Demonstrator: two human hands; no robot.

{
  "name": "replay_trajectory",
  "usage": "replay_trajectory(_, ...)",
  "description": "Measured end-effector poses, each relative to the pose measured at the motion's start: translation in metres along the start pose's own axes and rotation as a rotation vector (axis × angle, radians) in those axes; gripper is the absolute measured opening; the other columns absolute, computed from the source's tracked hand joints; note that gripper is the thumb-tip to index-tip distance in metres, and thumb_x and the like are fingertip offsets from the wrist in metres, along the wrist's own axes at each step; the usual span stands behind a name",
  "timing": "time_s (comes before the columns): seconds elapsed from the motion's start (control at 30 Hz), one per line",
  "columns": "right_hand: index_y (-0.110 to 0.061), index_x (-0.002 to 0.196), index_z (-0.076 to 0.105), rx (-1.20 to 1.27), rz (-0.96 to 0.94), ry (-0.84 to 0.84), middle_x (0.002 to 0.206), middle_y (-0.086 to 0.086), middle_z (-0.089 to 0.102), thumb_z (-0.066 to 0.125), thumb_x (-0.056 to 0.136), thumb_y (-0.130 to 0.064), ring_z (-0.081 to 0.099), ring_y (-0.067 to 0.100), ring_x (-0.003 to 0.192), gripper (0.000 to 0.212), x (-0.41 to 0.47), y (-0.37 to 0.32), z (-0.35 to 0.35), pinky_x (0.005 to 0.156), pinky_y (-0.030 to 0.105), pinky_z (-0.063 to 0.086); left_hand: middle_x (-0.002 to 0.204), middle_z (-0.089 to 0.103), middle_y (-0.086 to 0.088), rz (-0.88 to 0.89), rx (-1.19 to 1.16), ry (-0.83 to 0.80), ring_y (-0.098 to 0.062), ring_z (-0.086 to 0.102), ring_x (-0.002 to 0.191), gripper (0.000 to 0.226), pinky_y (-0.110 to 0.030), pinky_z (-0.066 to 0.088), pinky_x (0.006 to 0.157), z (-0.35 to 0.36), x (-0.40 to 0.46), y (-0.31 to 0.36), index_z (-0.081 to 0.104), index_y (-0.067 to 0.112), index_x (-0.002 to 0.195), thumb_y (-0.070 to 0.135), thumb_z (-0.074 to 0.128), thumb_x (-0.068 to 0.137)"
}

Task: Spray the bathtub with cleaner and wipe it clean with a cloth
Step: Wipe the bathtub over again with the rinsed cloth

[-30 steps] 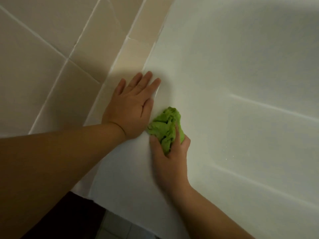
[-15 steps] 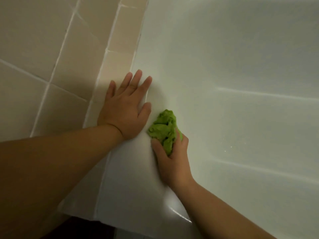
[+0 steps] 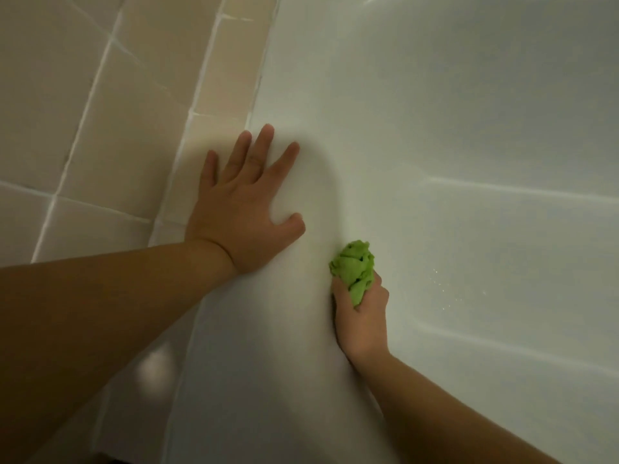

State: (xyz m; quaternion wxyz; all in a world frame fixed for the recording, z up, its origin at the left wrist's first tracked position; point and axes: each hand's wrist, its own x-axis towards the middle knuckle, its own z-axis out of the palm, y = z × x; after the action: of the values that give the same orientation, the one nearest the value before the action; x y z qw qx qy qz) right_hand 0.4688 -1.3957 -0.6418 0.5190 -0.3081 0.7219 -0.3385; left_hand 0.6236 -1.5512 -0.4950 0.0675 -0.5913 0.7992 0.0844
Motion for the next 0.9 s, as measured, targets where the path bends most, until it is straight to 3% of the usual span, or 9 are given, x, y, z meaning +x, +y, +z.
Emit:
replay_trajectory(0.07,-0.028,0.143,0.045,-0.055,0.162,0.030,0.128,0.001,0.050,0.053,0.097,-0.057,0.051,0.019,0.113,0.055,0.013,0.012,-0.007,0.103,0.037,0.042,0.172,-0.011,0.008,-0.001,-0.003,-0.005,-0.020,-0.007,0.159,0.092,-0.056,-0.002,0.125,-0.001,0.005,0.002,0.002,0.048,0.161,0.069,0.034,0.077)
replay_trajectory(0.17,-0.020,0.151,0.037,-0.065,0.499,0.132,0.143,0.013,0.036,0.051,0.098,-0.058,0.048,0.037,0.125,0.067,0.046,0.013,-0.007,0.108,0.045,0.038,0.172,-0.012,0.008,-0.008,-0.006,-0.003,-0.020,-0.008,0.159,0.089,-0.056,-0.002,0.125,-0.003,0.010,0.004,0.004,0.051,0.160,0.068,0.035,0.078)
replay_trajectory(0.23,-0.020,0.148,0.042,0.009,0.586,0.222,0.142,0.011,0.037,0.053,0.095,-0.061,0.051,0.039,0.124,0.067,0.064,0.009,0.000,0.109,0.051,0.040,0.172,-0.011,0.009,-0.006,-0.014,0.001,-0.020,-0.008,0.159,0.088,-0.055,-0.002,0.126,-0.004,0.012,0.005,0.007,0.051,0.159,0.066,0.035,0.078)
replay_trajectory(0.3,-0.021,0.143,0.046,0.058,0.527,0.241,0.138,0.007,0.039,0.055,0.094,-0.060,0.053,0.035,0.120,0.063,0.061,0.006,0.006,0.108,0.050,0.041,0.172,-0.011,0.009,-0.001,-0.023,-0.001,-0.019,-0.008,0.159,0.087,-0.055,-0.002,0.126,-0.005,0.013,0.005,0.008,0.051,0.159,0.066,0.036,0.078)
replay_trajectory(0.43,-0.023,0.138,0.048,-0.008,0.366,0.139,0.133,0.003,0.041,0.056,0.098,-0.052,0.050,0.024,0.114,0.050,0.031,0.027,-0.007,0.100,0.036,0.036,0.173,-0.007,0.008,0.012,-0.033,0.008,-0.021,-0.004,0.159,0.086,-0.055,0.000,0.126,-0.005,0.015,0.003,0.012,0.050,0.160,0.065,0.039,0.079)
replay_trajectory(0.6,-0.019,0.153,0.038,-0.187,0.585,0.166,0.145,0.015,0.042,0.048,0.100,-0.056,0.045,0.038,0.131,0.065,0.089,0.056,-0.022,0.113,0.044,0.033,0.173,-0.001,0.006,0.034,-0.045,0.042,-0.023,0.001,0.159,0.087,-0.058,0.004,0.125,-0.003,0.018,0.003,0.018,0.048,0.160,0.066,0.040,0.077)
replay_trajectory(0.67,-0.020,0.151,0.039,-0.156,0.530,0.230,0.142,0.011,0.046,0.045,0.101,-0.055,0.045,0.037,0.131,0.062,0.111,0.046,-0.013,0.114,0.048,0.035,0.173,0.002,0.006,0.034,-0.058,0.060,-0.023,0.004,0.159,0.088,-0.058,0.005,0.125,-0.003,0.019,0.001,0.021,0.047,0.159,0.066,0.040,0.076)
replay_trajectory(0.8,-0.021,0.134,0.053,0.026,0.316,0.188,0.130,0.004,0.051,0.056,0.094,-0.058,0.055,0.026,0.116,0.055,0.089,0.038,-0.005,0.106,0.047,0.045,0.173,0.005,0.005,0.043,-0.075,0.070,-0.023,0.006,0.159,0.088,-0.058,0.007,0.125,-0.003,0.021,0.002,0.025,0.046,0.159,0.067,0.042,0.075)
replay_trajectory(0.9,-0.025,0.114,0.061,-0.082,0.181,0.068,0.110,0.007,0.059,0.059,0.090,-0.062,0.059,0.028,0.109,0.044,0.053,0.066,-0.025,0.099,0.051,0.052,0.173,0.007,0.004,0.038,-0.085,0.075,-0.024,0.007,0.159,0.087,-0.058,0.007,0.125,-0.004,0.021,0.003,0.026,0.046,0.159,0.066,0.043,0.075)
